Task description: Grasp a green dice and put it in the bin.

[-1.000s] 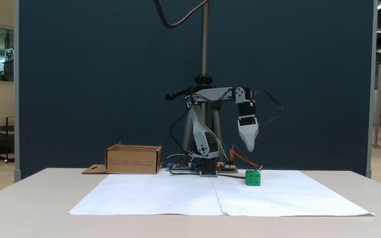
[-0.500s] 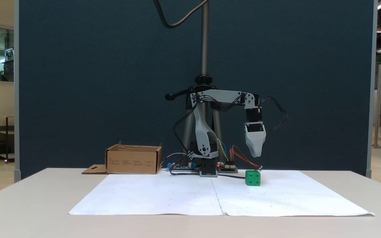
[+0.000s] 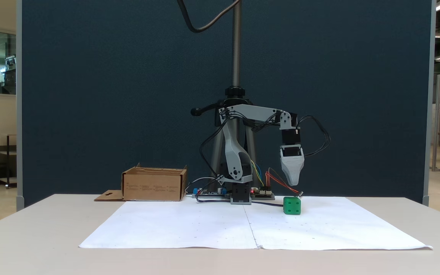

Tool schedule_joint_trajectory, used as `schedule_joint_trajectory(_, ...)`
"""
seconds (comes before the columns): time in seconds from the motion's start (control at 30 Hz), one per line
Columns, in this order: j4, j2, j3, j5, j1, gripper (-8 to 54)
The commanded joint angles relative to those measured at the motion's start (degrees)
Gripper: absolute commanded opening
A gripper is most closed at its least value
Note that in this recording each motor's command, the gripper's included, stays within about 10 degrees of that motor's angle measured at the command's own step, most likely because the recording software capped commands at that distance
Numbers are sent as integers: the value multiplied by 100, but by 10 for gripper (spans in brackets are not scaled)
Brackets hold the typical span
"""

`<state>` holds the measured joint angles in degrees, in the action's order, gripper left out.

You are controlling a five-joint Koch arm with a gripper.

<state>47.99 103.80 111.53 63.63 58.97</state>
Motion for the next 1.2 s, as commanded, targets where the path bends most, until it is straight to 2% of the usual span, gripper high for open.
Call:
schedule_joint_trajectory(0.0, -229, 264, -18, 149, 44, 422)
schedule_joint_trajectory(0.37, -352, 396, 185, 158, 35, 422)
schedule_joint_trajectory(1.17, -756, 53, 483, 158, -26, 422)
